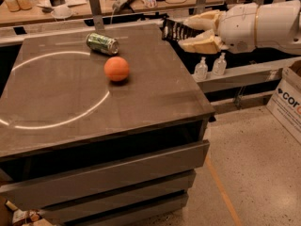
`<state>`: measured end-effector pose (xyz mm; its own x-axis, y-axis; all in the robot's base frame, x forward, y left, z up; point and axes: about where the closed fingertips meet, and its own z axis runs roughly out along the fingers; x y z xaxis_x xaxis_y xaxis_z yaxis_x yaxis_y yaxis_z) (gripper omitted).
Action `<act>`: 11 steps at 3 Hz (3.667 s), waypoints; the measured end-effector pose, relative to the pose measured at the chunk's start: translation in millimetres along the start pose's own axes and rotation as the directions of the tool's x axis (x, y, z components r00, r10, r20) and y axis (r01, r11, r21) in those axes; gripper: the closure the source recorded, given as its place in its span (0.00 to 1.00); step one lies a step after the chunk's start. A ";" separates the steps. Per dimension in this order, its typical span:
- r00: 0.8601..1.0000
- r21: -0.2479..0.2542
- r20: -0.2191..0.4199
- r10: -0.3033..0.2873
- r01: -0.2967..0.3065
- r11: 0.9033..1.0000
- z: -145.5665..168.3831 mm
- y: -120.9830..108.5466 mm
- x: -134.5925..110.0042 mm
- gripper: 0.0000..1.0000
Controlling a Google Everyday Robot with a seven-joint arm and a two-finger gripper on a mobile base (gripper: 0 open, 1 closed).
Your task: Move rxbar chocolate near green can
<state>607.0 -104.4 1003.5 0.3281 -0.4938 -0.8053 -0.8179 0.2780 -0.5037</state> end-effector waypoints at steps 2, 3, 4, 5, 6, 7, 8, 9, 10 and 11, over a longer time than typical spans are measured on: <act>0.978 0.194 -0.125 0.169 -0.143 0.971 27.9 -35.0 60.0 1.00; 0.953 0.225 -0.158 0.258 -0.219 0.949 54.5 -48.5 87.1 1.00; 0.932 0.197 -0.164 0.323 -0.289 0.937 105.0 -56.1 109.4 1.00; 0.925 0.180 -0.155 0.348 -0.320 0.930 132.4 -63.7 120.0 1.00; 0.923 0.119 -0.132 0.361 -0.347 0.930 169.0 -68.9 125.0 1.00; 0.924 0.058 -0.111 0.366 -0.362 0.930 200.1 -70.7 125.3 1.00; 0.921 0.022 -0.092 0.379 -0.379 0.925 223.5 -69.0 124.8 0.81; 0.918 -0.006 -0.084 0.388 -0.390 0.921 238.6 -64.6 122.9 0.58; 0.915 -0.026 -0.079 0.395 -0.398 0.917 245.2 -58.5 119.8 0.35; 0.914 -0.028 -0.077 0.397 -0.400 0.916 245.1 -55.3 116.0 0.12</act>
Offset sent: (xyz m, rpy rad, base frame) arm 0.1006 -0.0374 -0.0669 0.0273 0.1352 -0.4758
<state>806.1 24.9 861.3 -0.0613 -0.4043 -0.9126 -0.8936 0.4295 -0.1303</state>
